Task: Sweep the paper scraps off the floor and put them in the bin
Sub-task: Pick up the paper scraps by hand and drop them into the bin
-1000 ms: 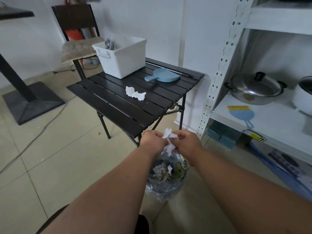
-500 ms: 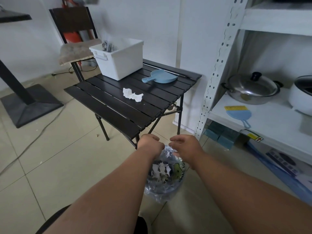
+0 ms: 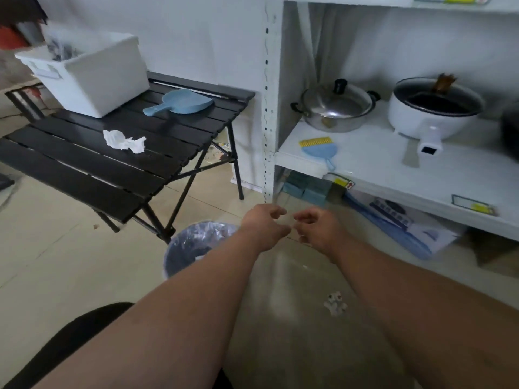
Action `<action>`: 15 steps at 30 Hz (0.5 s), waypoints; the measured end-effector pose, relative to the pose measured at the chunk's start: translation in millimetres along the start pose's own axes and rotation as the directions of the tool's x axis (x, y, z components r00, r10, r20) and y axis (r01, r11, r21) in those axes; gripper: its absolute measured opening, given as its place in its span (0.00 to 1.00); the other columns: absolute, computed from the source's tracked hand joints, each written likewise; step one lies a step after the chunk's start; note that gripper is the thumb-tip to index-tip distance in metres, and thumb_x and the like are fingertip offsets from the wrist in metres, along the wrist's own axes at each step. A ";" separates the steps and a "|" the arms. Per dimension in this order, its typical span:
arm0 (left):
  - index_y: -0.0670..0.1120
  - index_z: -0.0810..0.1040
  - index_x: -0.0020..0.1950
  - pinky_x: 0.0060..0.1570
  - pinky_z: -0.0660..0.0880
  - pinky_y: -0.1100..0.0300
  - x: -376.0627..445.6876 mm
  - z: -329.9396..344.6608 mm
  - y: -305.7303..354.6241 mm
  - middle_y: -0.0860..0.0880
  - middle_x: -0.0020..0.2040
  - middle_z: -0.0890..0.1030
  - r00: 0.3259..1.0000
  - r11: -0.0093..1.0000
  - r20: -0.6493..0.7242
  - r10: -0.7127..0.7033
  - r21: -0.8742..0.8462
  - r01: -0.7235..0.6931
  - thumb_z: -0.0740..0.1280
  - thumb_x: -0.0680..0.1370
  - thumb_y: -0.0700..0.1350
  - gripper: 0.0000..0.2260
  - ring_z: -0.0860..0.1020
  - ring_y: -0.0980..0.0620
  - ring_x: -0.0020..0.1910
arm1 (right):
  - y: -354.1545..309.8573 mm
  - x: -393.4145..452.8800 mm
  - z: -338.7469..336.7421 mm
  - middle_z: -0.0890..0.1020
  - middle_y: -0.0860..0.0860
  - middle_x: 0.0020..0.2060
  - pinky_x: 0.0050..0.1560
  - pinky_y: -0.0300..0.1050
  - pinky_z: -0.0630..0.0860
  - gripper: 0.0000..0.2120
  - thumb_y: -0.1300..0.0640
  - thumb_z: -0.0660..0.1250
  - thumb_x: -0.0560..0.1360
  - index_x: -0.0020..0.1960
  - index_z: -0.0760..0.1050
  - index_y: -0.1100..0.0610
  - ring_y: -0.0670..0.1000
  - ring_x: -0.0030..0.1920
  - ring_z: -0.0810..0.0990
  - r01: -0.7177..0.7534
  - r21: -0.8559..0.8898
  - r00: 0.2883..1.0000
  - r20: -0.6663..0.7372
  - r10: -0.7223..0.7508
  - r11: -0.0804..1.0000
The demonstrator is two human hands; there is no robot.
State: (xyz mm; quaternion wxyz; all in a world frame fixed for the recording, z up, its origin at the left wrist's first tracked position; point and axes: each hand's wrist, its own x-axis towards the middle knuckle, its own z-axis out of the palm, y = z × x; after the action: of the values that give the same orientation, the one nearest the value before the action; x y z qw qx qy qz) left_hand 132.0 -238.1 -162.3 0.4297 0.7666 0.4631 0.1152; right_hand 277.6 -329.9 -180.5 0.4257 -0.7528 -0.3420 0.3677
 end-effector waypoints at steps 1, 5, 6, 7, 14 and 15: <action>0.53 0.81 0.67 0.61 0.79 0.55 3.0 14.3 5.3 0.52 0.64 0.82 0.999 0.999 0.038 0.025 0.032 -0.026 0.80 0.72 0.49 0.24 0.82 0.52 0.58 | 12.3 0.6 -14.3 0.84 0.55 0.49 0.43 0.45 0.84 0.09 0.61 0.73 0.76 0.57 0.82 0.56 0.52 0.45 0.84 -0.017 -0.015 1.000 -0.023 0.017 1.000; 0.55 0.80 0.70 0.58 0.79 0.56 17.4 70.3 16.8 0.52 0.65 0.80 0.982 0.990 0.175 0.067 0.107 -0.087 0.80 0.72 0.50 0.27 0.81 0.51 0.59 | 65.6 6.5 -61.2 0.85 0.54 0.46 0.50 0.52 0.84 0.11 0.60 0.73 0.75 0.57 0.83 0.55 0.55 0.45 0.85 -0.096 -0.138 0.994 -0.071 0.087 0.986; 0.55 0.80 0.69 0.55 0.79 0.57 21.3 83.9 16.6 0.52 0.65 0.80 0.978 0.989 0.196 0.064 0.121 -0.089 0.80 0.72 0.49 0.27 0.81 0.51 0.58 | 80.4 8.5 -69.4 0.85 0.53 0.46 0.51 0.51 0.83 0.12 0.60 0.73 0.74 0.57 0.83 0.54 0.54 0.45 0.85 -0.115 -0.177 0.992 -0.068 0.104 0.978; 0.55 0.80 0.69 0.53 0.79 0.58 25.5 97.5 14.8 0.52 0.65 0.80 0.974 0.988 0.218 0.056 0.131 -0.086 0.80 0.72 0.49 0.26 0.81 0.51 0.57 | 94.2 9.0 -76.4 0.85 0.52 0.46 0.50 0.49 0.83 0.12 0.59 0.73 0.74 0.57 0.83 0.53 0.53 0.45 0.85 -0.139 -0.203 0.990 -0.065 0.128 0.969; 0.55 0.79 0.70 0.60 0.79 0.56 50.0 191.1 -28.4 0.50 0.67 0.80 0.928 0.970 0.367 -0.069 0.241 -0.023 0.80 0.71 0.48 0.27 0.81 0.50 0.59 | 192.8 21.1 -92.8 0.82 0.53 0.56 0.54 0.40 0.75 0.22 0.60 0.77 0.70 0.63 0.80 0.55 0.52 0.56 0.81 -0.203 -0.424 0.973 0.013 0.230 0.882; 0.55 0.79 0.70 0.59 0.79 0.56 53.1 204.6 -37.5 0.49 0.68 0.79 0.915 0.966 0.394 -0.091 0.257 -0.015 0.79 0.72 0.48 0.27 0.81 0.49 0.60 | 207.3 24.5 -92.0 0.81 0.54 0.59 0.56 0.39 0.73 0.25 0.60 0.77 0.69 0.65 0.79 0.55 0.53 0.59 0.80 -0.200 -0.481 0.968 0.040 0.249 0.854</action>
State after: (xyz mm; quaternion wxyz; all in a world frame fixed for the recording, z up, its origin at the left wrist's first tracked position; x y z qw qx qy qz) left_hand 255.7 -300.5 -326.4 0.4157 0.8134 0.3906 -0.1138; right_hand 409.2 -429.2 -338.1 0.1657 -0.8489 -0.3522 0.3575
